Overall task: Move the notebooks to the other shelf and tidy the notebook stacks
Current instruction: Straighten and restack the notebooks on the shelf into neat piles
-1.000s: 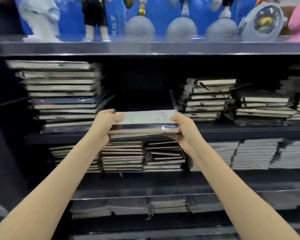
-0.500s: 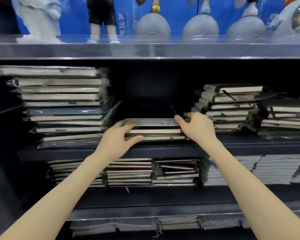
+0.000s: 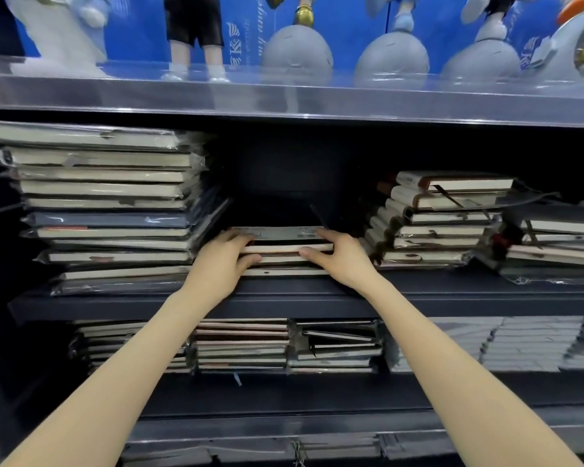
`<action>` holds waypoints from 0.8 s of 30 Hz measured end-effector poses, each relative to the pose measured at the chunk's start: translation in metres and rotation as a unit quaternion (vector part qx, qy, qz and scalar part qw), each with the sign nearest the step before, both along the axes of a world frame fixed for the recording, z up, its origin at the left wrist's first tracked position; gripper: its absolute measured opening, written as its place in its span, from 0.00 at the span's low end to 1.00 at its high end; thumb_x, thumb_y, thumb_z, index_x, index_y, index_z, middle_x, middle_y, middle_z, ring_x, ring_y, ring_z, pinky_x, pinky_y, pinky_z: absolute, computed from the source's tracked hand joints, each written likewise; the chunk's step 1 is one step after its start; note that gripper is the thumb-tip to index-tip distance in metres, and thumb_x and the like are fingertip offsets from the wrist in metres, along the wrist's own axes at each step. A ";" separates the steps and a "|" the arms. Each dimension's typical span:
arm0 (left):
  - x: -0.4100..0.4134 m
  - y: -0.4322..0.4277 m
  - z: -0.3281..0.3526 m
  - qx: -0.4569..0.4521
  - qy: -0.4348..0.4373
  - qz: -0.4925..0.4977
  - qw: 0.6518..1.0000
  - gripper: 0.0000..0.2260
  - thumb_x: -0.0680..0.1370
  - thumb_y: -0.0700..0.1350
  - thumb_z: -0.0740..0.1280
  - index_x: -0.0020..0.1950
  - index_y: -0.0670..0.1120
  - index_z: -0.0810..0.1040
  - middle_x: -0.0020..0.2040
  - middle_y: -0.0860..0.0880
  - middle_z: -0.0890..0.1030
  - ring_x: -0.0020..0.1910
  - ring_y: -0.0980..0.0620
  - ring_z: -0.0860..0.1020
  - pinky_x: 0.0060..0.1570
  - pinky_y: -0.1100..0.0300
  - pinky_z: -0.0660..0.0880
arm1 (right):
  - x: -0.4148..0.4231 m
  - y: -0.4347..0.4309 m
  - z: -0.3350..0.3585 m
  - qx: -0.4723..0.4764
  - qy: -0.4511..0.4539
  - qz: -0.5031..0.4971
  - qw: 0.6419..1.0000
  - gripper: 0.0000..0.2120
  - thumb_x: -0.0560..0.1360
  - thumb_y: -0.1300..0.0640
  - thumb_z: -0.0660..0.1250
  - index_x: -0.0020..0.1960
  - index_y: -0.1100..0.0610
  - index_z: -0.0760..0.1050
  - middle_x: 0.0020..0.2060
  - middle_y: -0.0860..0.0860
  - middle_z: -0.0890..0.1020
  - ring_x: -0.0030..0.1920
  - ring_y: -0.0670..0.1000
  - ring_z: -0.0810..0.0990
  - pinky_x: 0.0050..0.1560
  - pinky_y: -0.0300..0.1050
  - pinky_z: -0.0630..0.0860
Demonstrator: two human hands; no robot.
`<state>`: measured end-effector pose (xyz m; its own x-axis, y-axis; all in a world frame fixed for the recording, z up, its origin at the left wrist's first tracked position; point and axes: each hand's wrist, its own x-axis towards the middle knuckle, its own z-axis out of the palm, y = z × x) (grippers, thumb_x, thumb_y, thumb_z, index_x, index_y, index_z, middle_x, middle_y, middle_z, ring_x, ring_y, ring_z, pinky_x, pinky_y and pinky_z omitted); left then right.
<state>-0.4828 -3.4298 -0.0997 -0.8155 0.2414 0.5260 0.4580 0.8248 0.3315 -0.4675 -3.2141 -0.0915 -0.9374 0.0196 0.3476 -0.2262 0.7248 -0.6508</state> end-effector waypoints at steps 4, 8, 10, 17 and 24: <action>0.001 0.000 -0.006 0.023 0.010 -0.020 0.999 0.27 0.74 0.53 0.69 0.71 0.46 0.69 0.68 0.43 0.72 0.67 0.42 0.70 0.65 0.51 0.66 | 0.001 0.003 -0.006 -0.020 0.011 0.009 1.000 0.33 0.72 0.41 0.69 0.73 0.53 0.66 0.71 0.50 0.70 0.71 0.51 0.66 0.69 0.44 0.64; 0.003 0.002 -0.006 0.008 0.013 0.002 1.000 0.26 0.76 0.53 0.67 0.71 0.46 0.69 0.68 0.41 0.71 0.66 0.40 0.69 0.64 0.50 0.66 | 0.008 0.001 -0.005 0.015 0.027 -0.009 0.999 0.31 0.73 0.41 0.67 0.72 0.52 0.67 0.69 0.50 0.72 0.70 0.51 0.69 0.66 0.43 0.66; 0.012 0.008 -0.004 -0.026 -0.008 0.061 0.998 0.27 0.76 0.57 0.64 0.72 0.46 0.67 0.68 0.38 0.68 0.65 0.37 0.68 0.63 0.47 0.68 | 0.017 0.001 -0.006 0.025 0.057 -0.021 0.998 0.29 0.74 0.42 0.66 0.71 0.53 0.68 0.67 0.50 0.75 0.68 0.51 0.71 0.63 0.39 0.66; 0.057 0.091 0.007 -0.069 0.257 -0.022 0.964 0.16 0.76 0.48 0.67 0.56 0.37 0.79 0.55 0.33 0.79 0.53 0.34 0.78 0.50 0.43 0.77 | 0.091 0.079 -0.023 0.093 0.437 -0.144 0.883 0.13 0.77 0.53 0.63 0.49 0.59 0.83 0.41 0.49 0.86 0.41 0.47 0.83 0.42 0.42 0.79; 0.065 0.216 0.009 -0.110 0.419 -0.199 0.879 0.09 0.77 0.41 0.65 0.51 0.37 0.81 0.52 0.37 0.80 0.53 0.38 0.77 0.61 0.48 0.70 | 0.123 0.252 -0.006 0.130 0.405 -0.382 0.820 0.18 0.79 0.49 0.58 0.52 0.61 0.81 0.43 0.56 0.84 0.42 0.57 0.82 0.40 0.43 0.72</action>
